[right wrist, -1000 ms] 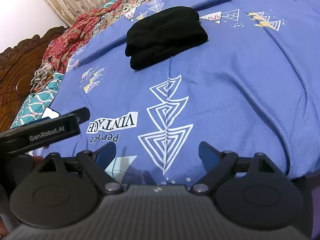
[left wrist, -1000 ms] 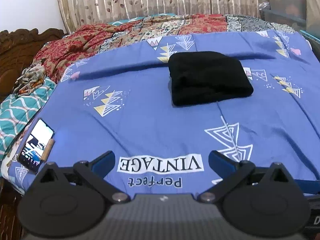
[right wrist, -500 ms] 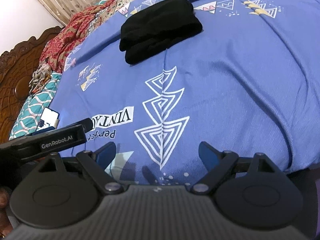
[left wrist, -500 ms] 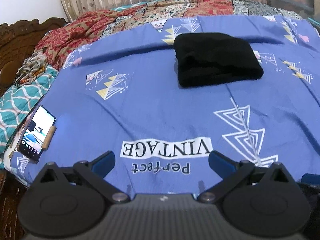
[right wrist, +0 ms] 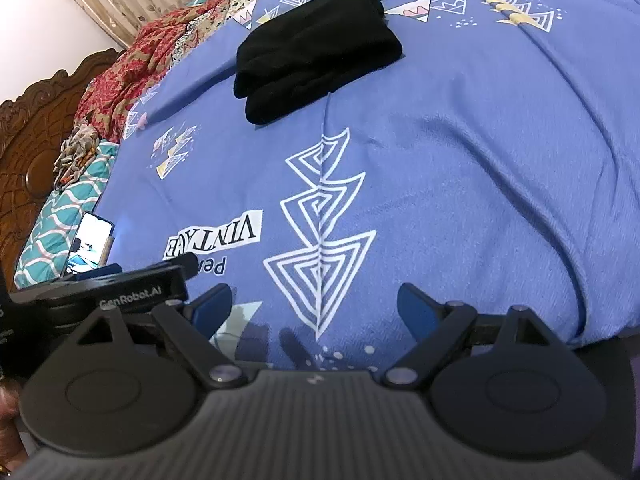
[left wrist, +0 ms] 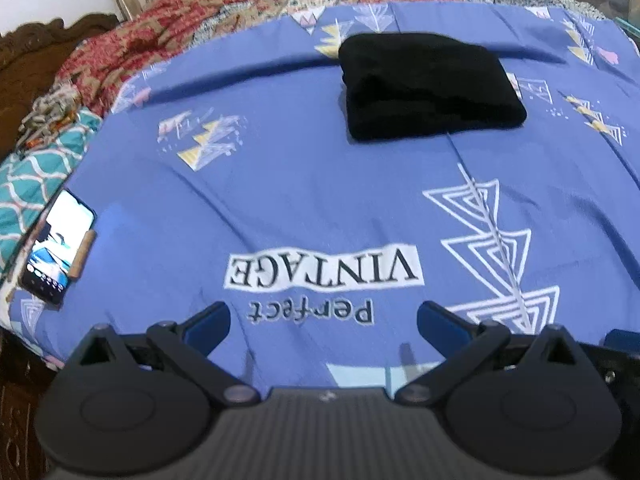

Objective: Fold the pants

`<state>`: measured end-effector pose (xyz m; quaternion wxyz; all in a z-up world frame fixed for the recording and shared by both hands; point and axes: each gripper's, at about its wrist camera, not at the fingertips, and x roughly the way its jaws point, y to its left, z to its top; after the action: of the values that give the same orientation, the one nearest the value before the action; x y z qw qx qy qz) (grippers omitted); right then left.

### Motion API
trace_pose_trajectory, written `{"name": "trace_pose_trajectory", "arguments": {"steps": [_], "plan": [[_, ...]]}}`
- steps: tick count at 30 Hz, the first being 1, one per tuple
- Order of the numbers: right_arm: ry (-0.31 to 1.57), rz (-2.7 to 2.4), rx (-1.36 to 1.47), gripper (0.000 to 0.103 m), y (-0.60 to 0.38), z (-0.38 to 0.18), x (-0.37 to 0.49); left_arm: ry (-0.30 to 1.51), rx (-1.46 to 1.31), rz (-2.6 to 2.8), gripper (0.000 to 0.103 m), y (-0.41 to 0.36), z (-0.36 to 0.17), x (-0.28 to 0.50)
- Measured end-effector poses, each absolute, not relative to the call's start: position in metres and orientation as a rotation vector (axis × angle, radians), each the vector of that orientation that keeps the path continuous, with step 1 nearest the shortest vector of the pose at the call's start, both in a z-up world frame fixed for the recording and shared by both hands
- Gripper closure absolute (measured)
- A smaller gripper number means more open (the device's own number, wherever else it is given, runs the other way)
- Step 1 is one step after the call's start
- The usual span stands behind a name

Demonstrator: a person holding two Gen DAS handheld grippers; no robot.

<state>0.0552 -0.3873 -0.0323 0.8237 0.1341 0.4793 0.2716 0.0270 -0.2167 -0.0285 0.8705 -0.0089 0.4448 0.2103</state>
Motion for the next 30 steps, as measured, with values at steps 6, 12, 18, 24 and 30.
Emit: {"name": "trace_pose_trajectory", "arguments": {"steps": [6, 12, 18, 24, 30], "plan": [[1.022, 0.572, 0.283, 0.011, -0.387, -0.033, 0.055, 0.993, -0.044, 0.426, 0.0, -0.216, -0.039, 0.03], [1.03, 0.567, 0.283, 0.011, -0.386, -0.035, 0.055, 1.015, -0.035, 0.431, 0.0, -0.217, -0.045, 0.031], [1.038, 0.558, 0.289, 0.011, -0.386, -0.038, 0.056, 1.036, -0.037, 0.43, 0.0, -0.214, -0.049, 0.033], [1.047, 0.553, 0.29, 0.011, -0.386, -0.041, 0.057, 1.057, -0.036, 0.432, 0.0, -0.214, -0.055, 0.036], [1.036, 0.545, 0.27, 0.012, -0.386, -0.041, 0.057, 1.079, -0.041, 0.434, 0.0, -0.213, -0.059, 0.037]]}}
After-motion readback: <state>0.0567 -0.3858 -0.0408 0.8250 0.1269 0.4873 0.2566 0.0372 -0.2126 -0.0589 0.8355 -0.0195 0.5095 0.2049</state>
